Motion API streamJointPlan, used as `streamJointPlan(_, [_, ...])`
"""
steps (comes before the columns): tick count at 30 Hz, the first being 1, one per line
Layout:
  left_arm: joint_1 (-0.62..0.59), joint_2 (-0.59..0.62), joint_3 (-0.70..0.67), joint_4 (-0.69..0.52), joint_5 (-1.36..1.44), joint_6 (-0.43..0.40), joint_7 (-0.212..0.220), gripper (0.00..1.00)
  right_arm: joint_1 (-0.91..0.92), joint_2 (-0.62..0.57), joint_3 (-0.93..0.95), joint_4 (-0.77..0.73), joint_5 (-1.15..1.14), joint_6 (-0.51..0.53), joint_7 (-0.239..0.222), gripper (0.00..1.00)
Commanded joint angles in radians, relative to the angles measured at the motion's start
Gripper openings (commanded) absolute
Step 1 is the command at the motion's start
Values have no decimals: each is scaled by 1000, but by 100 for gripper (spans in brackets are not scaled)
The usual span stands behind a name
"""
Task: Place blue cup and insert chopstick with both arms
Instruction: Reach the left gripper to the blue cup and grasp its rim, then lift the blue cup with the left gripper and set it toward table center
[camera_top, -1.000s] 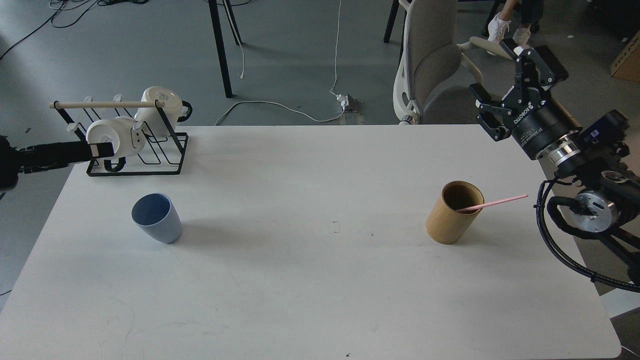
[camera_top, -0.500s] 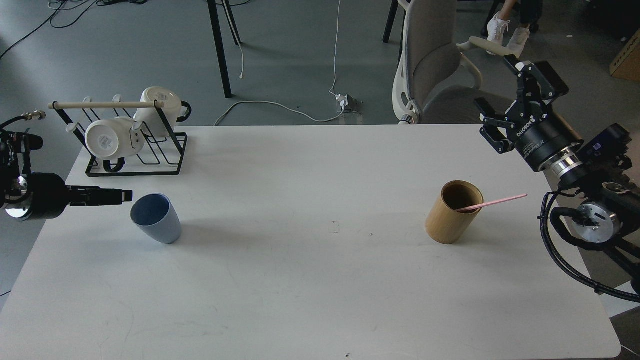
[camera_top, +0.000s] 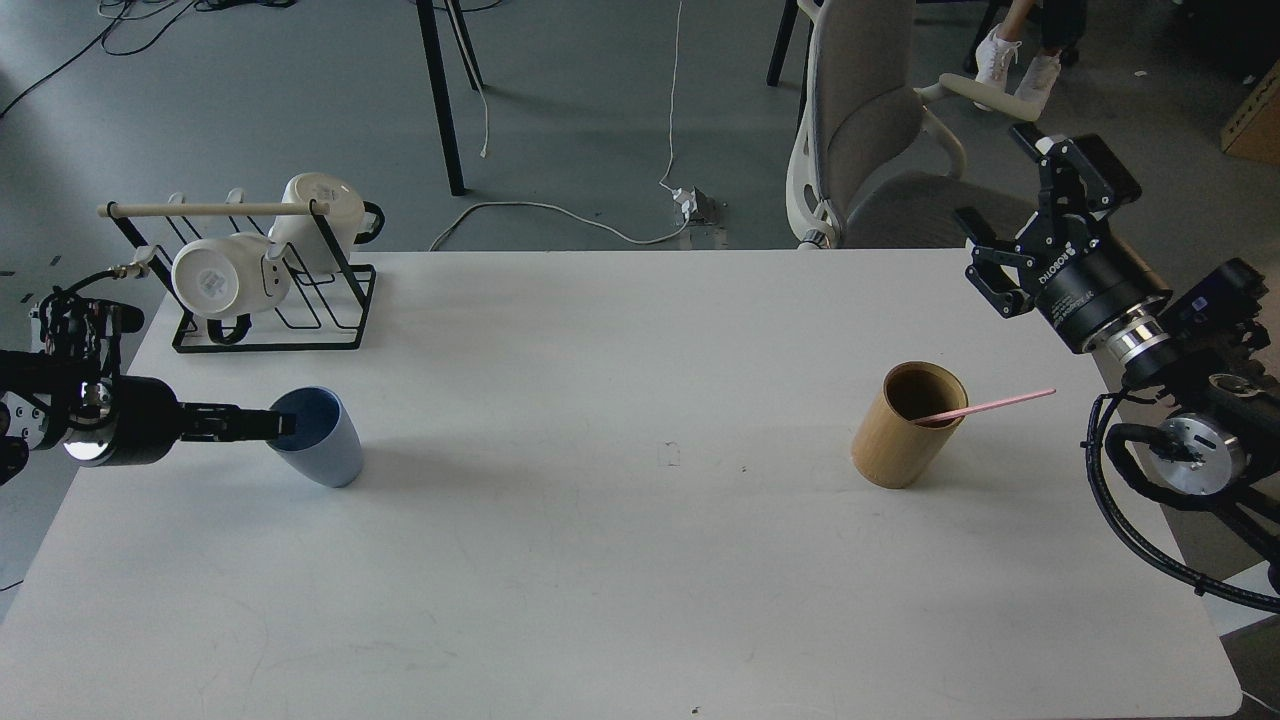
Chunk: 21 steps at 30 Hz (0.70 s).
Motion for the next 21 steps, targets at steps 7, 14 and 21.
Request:
streamJointPlan(7, [2, -4, -1, 1, 14, 24, 0, 7, -19, 0, 1, -10, 0, 0, 0, 96])
streamJointPlan(14, [-5, -21, -3, -19, 7, 80, 0, 0, -22, -1, 1, -25, 0, 0, 0, 96])
streamJointPlan(21, [-101, 61, -15, -330, 0, 74, 0, 0, -22, -5, 12, -67, 2, -2, 0, 96])
